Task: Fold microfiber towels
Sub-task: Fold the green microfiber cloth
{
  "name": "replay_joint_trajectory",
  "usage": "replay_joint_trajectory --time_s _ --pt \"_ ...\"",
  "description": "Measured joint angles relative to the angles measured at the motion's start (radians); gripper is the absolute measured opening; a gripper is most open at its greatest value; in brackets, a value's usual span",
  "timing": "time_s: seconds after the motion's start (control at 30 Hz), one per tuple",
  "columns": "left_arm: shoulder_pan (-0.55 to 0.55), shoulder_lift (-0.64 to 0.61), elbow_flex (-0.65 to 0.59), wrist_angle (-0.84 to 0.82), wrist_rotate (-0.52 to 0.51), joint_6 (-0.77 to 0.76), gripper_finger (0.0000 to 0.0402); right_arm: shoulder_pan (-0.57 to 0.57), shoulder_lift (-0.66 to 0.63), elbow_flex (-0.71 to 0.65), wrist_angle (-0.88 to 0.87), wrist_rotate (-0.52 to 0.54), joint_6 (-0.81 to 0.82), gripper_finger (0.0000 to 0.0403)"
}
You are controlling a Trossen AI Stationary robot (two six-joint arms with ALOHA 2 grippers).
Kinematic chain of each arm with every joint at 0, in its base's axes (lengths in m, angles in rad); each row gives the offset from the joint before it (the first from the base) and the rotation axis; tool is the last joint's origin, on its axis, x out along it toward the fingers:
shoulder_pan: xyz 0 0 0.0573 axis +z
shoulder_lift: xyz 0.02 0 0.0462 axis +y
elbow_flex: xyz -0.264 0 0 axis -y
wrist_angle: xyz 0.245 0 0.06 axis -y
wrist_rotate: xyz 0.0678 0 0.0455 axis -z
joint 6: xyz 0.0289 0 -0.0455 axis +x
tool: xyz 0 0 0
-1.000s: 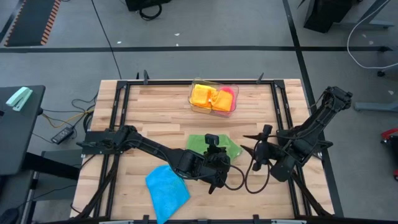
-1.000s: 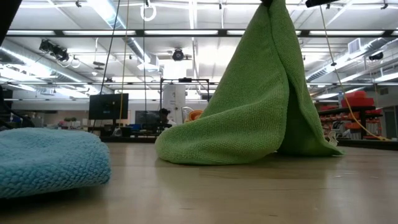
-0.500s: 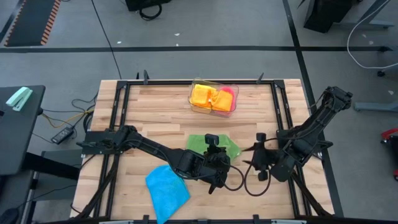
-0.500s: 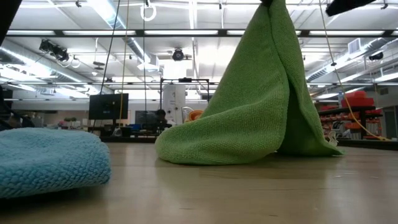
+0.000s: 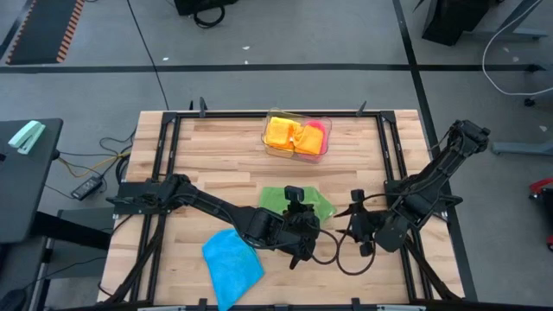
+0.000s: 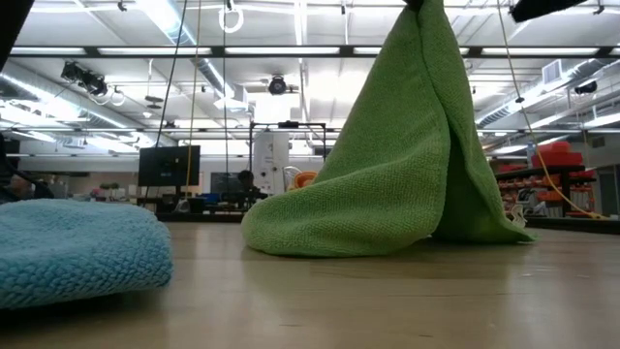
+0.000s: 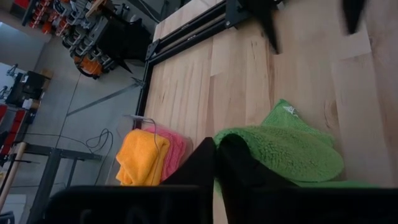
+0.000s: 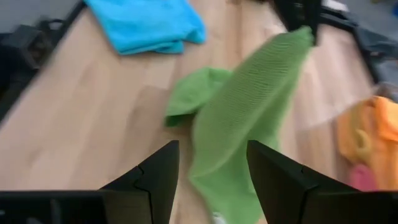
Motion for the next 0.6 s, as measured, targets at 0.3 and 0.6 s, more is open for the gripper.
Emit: replay_joint_trajectory --time_s 0.3,0.6 --pt "0.0 0.0 0.0 0.0 0.0 0.0 0.0024 -0.045 0.0 0.0 -0.066 0.193 0.034 0.0197" --pt "0.0 0.0 0.0 0.0 0.0 0.0 0.0013 -0.071 0.0 0.0 -0.066 0.262 0.037 0.0197"
